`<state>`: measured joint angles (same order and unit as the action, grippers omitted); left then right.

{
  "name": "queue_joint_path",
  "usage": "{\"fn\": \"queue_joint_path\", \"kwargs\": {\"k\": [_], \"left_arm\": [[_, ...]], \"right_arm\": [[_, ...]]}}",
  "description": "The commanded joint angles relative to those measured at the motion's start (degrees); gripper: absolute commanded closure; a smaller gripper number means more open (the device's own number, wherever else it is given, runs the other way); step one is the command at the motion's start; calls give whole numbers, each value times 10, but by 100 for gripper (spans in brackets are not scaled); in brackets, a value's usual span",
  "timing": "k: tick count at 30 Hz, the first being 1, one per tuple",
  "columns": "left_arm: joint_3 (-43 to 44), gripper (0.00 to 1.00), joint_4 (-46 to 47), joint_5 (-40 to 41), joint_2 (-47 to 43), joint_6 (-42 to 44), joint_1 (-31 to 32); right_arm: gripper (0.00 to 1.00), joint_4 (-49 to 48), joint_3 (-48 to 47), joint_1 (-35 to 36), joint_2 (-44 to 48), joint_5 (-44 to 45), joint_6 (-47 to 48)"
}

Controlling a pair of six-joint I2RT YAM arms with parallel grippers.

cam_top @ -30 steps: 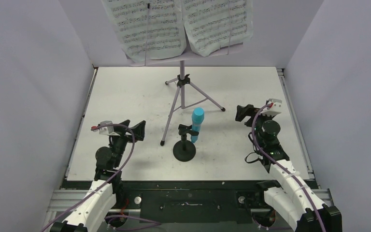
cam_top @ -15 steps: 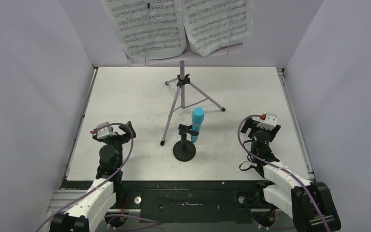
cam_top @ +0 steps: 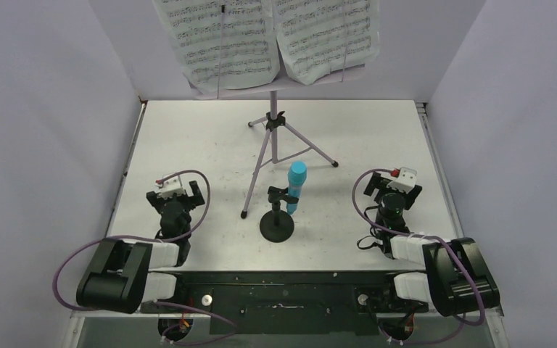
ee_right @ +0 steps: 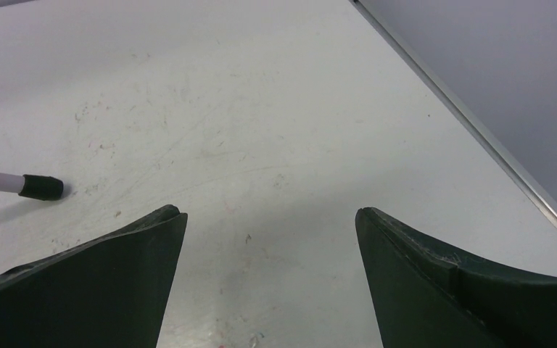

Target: Set up the instrument practice props

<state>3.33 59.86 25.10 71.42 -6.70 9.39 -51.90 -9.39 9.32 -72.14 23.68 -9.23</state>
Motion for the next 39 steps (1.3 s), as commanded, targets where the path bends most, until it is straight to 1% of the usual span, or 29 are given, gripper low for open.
{"fn": "queue_joint_path", "kwargs": {"k": [1, 2, 4, 5, 7, 9, 12, 13, 14, 15, 16, 18, 19, 21, 22, 24, 39], "left_arm": [[50, 4, 112, -9, 80, 25, -7], [52, 4, 125, -14, 102, 26, -7], [47, 4, 185, -22, 144, 44, -6], [43, 4, 184, -30, 136, 42, -6], [43, 4, 148, -45, 116, 34, -8], [47, 4, 173, -46, 137, 48, -8], [73, 4, 97, -65, 121, 45, -8], [78, 4, 95, -62, 122, 43, -9], [80, 4, 100, -59, 129, 44, -9], [83, 4, 100, -58, 131, 45, -9], [83, 4, 94, -58, 128, 43, -9], [84, 4, 93, -58, 128, 42, -10], [83, 4, 95, -59, 129, 43, -10], [84, 4, 94, -59, 128, 42, -10], [84, 4, 93, -60, 128, 42, -11], [84, 4, 93, -60, 129, 42, -11], [97, 4, 65, -83, 129, 38, -22]], "right_arm": [[10, -129, 18, -11, -21, 6, 18], [10, -144, 23, -14, -30, 6, 16], [10, -179, 32, -17, -49, 3, 26], [10, -185, 32, -18, -54, -1, 33], [10, -200, 32, -21, -66, -10, 42], [10, -233, 36, -21, -93, -15, 49], [10, -306, 32, -25, -175, -44, 54], [10, -334, 21, -23, -212, -50, 70], [10, -278, -5, -15, -207, -46, 74], [10, -188, -40, -15, -195, -56, 67], [10, -193, -51, -20, -212, -67, 71], [10, -170, -49, -27, -200, -59, 55], [10, -198, -46, -27, -209, -54, 62], [10, -177, -49, -26, -201, -54, 54], [10, -189, -47, -26, -207, -54, 59], [10, -178, -49, -26, -203, -53, 58], [10, -184, -48, -26, -204, -54, 58]]}}
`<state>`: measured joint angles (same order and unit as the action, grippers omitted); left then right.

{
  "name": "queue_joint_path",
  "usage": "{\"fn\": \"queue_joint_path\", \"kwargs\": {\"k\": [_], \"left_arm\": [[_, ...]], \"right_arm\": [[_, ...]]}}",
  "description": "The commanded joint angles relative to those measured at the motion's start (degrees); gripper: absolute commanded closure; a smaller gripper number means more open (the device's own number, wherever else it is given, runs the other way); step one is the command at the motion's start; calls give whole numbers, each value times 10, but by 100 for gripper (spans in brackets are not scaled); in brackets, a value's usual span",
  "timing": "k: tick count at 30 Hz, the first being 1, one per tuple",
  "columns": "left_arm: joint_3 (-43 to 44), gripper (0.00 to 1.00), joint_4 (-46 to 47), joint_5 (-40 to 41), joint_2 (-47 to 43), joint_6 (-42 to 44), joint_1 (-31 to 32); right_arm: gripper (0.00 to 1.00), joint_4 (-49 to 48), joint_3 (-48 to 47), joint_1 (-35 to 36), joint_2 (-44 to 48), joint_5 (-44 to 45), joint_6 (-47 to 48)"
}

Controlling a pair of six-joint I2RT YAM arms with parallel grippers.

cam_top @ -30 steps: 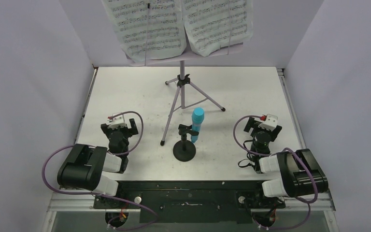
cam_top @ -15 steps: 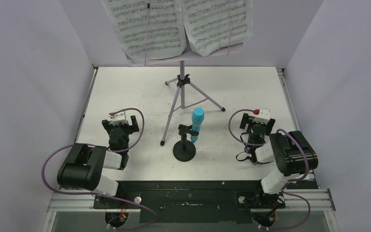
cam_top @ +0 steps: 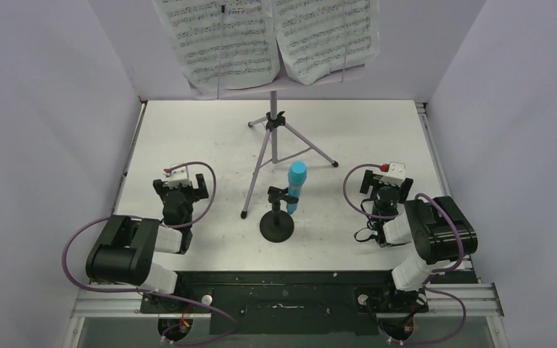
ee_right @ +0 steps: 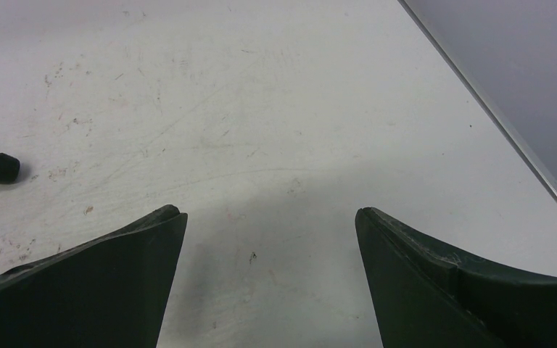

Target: Set up the instrument practice props

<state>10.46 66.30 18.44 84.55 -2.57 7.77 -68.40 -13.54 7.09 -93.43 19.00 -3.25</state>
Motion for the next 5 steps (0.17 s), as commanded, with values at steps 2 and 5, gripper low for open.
{"fn": "queue_joint_path", "kwargs": {"k": [2, 5], "left_arm": [[37, 4, -21, -41, -3, -9, -19], [35, 4, -17, -50, -5, -11, -24]], "right_arm": [[10, -19, -6, -4, 9, -7, -2], [10, -20, -6, -4, 9, -7, -2]]}}
